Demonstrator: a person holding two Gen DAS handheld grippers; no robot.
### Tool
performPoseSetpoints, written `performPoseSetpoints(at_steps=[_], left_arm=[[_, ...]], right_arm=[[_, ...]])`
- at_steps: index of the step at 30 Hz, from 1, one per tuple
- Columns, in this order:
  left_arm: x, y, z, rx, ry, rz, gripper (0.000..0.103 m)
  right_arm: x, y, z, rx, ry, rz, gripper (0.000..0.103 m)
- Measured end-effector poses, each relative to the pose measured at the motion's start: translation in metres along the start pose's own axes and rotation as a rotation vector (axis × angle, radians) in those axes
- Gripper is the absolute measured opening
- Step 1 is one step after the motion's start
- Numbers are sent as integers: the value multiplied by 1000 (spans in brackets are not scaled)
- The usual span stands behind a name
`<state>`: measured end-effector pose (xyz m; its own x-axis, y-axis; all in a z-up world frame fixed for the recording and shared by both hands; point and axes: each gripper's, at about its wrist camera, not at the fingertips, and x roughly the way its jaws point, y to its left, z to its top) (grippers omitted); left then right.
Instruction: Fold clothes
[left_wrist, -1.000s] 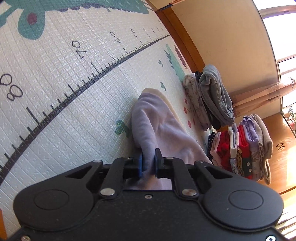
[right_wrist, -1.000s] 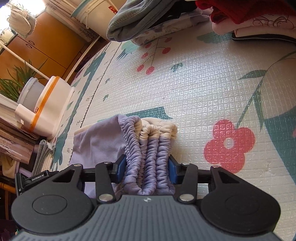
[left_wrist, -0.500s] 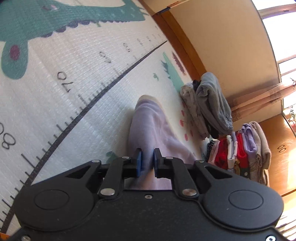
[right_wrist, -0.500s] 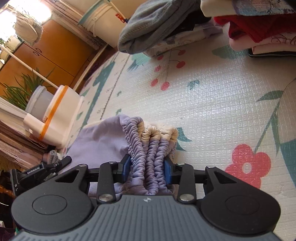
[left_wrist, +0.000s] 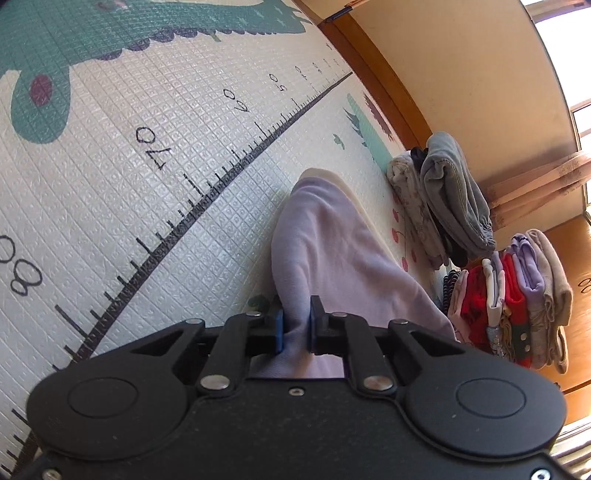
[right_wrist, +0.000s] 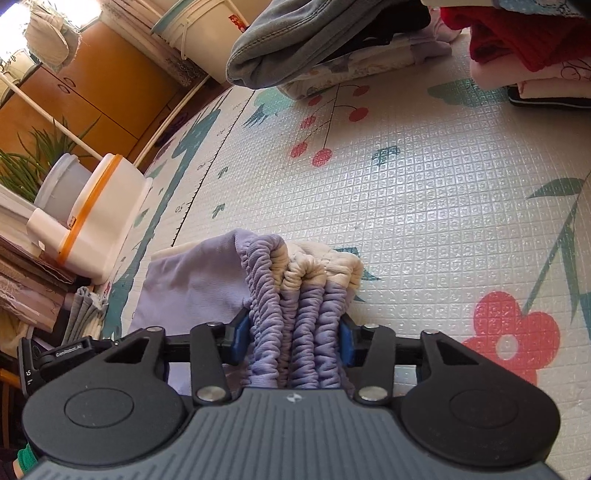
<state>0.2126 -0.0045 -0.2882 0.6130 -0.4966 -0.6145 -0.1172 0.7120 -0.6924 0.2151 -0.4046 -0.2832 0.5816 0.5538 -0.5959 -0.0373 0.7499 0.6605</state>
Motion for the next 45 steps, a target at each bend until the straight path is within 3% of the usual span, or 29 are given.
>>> performPoseSetpoints(at_steps=[6, 13, 21, 24, 28, 31, 35, 42, 43, 44, 45], left_arm=[[-9, -42, 28, 82, -53, -46, 6], [-10, -111, 100, 178, -140, -167, 6], [34, -209, 194, 351, -180, -304, 6], [59, -234, 223, 365, -180, -346, 6], [97, -260, 244, 363, -153, -376, 6], [127, -275, 245, 363, -121, -387, 6], [154, -285, 239, 359, -84, -387, 6], [186, -291, 236, 389, -51, -348, 6], [196, -290, 234, 425, -33, -295, 7], [211, -288, 232, 460, 32, -176, 9], [214, -283, 228, 480, 44, -131, 9]], right_arm=[[-2, 13, 21, -3, -54, 44, 34], [-4, 29, 50, -3, -127, 96, 33], [-27, 54, 172, 0, -342, 86, 33], [-35, 60, 213, 14, -415, 55, 33], [-48, 71, 262, -10, -464, 15, 33], [-55, 63, 296, -22, -439, -45, 33], [-54, 42, 317, 18, -409, -107, 33], [-41, 44, 304, -21, -418, -235, 33], [-39, 44, 302, -26, -420, -253, 33], [-38, 44, 301, -32, -421, -271, 33], [-36, 45, 299, -37, -422, -290, 34]])
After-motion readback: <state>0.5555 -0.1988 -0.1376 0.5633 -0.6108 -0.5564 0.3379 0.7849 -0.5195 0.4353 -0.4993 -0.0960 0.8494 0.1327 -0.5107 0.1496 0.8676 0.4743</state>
